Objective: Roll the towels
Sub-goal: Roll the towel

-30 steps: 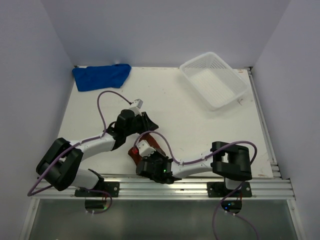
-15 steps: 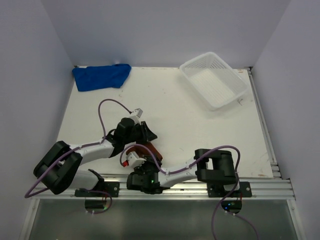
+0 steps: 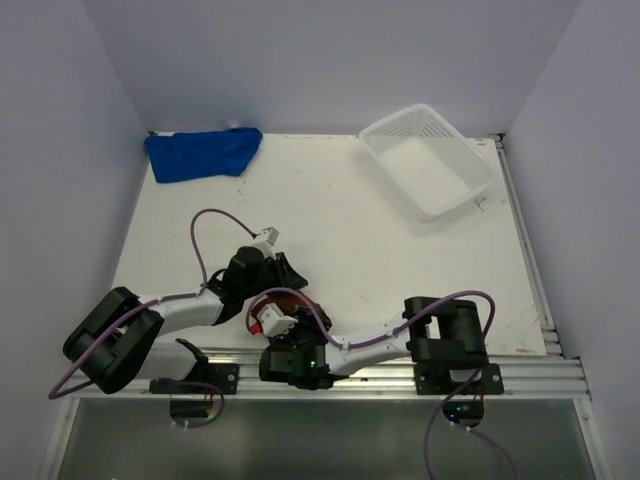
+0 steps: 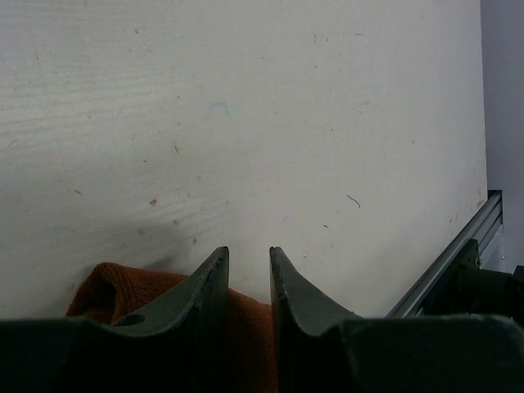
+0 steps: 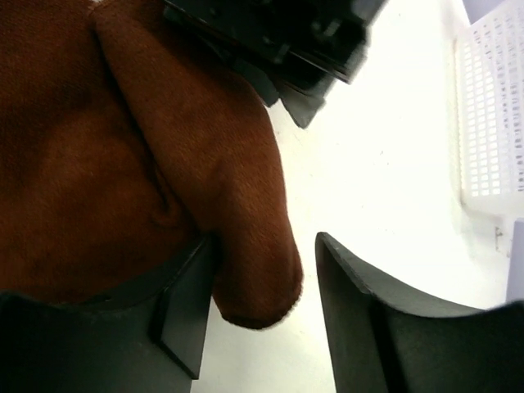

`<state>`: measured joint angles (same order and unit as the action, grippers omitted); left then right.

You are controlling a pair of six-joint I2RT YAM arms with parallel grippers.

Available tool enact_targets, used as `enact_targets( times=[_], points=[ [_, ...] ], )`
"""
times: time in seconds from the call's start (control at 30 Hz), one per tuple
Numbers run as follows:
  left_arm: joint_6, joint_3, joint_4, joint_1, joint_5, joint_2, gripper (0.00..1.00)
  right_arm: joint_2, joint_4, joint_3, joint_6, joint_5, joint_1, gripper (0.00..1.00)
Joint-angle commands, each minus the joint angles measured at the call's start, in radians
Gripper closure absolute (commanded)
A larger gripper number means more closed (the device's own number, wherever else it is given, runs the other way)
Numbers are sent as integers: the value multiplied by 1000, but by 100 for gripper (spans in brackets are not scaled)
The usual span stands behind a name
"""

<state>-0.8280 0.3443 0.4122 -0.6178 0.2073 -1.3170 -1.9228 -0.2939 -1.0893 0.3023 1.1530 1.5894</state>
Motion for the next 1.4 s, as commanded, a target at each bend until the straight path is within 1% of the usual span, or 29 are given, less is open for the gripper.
enact_targets(
  times=[0.0, 0.07, 0.13, 0.17, 0.2, 0.3, 0.33, 0.37, 0.4, 0.43, 0.47, 0.5, 0.57, 0.63, 0.67, 0.8, 0.83, 0.93, 1.13, 1.23, 1.33, 1.37],
  points=[
    [3, -22, 23, -3, -32, 5, 70, 149, 57, 60, 46, -68, 4, 44],
    [6, -22, 25, -5, -34, -1, 70, 235, 114, 116, 46, -116, 3, 40],
    [9, -25, 25, -5, -36, -1, 70, 296, 163, 155, 50, -192, -6, 39],
    [10, -25, 25, -5, -36, -2, 70, 356, 177, 195, 61, -212, -15, 38],
    [12, -27, 25, -5, -37, -1, 70, 395, 189, 215, 70, -263, -23, 37],
    [17, -31, 23, -5, -39, -1, 71, 530, 249, 301, 104, -361, -83, 36],
    [20, -33, 22, -3, -37, -1, 71, 560, 284, 325, 115, -477, -112, 36],
    [21, -31, 20, -5, -39, -2, 71, 593, 292, 371, 154, -534, -181, 36],
    [23, -31, 20, -5, -40, -2, 71, 644, 336, 397, 170, -577, -213, 35],
    [24, -31, 19, -5, -40, -2, 71, 666, 390, 420, 184, -689, -247, 34],
    [24, -30, 17, -5, -42, -2, 71, 677, 401, 448, 223, -732, -325, 34],
    [26, -31, 17, -5, -42, -2, 72, 688, 404, 456, 244, -762, -356, 33],
    [26, -30, 13, -3, -42, -1, 72, 674, 452, 480, 273, -870, -428, 32],
    [27, -30, 11, -5, -42, -1, 72, 647, 504, 489, 293, -936, -460, 31],
    [29, -30, 7, -3, -43, -1, 72, 624, 519, 494, 314, -1005, -486, 31],
    [30, -31, -3, -3, -48, 13, 72, 524, 639, 525, 383, -1117, -517, 31],
    [29, -33, -7, -5, -46, 16, 72, 483, 679, 531, 396, -1131, -519, 30],
    [30, -34, -13, -5, -51, 28, 72, 417, 713, 534, 414, -1148, -519, 30],
    [32, -36, -19, -5, -60, 36, 72, 377, 736, 539, 408, -1210, -519, 35],
    [30, -37, -18, -5, -65, 36, 72, 381, 723, 532, 396, -1216, -517, 40],
    [27, -37, -15, -5, -74, 39, 72, 374, 704, 523, 385, -1227, -516, 50],
    [29, -37, -15, -3, -75, 42, 72, 370, 704, 523, 385, -1228, -516, 51]
  ],
)
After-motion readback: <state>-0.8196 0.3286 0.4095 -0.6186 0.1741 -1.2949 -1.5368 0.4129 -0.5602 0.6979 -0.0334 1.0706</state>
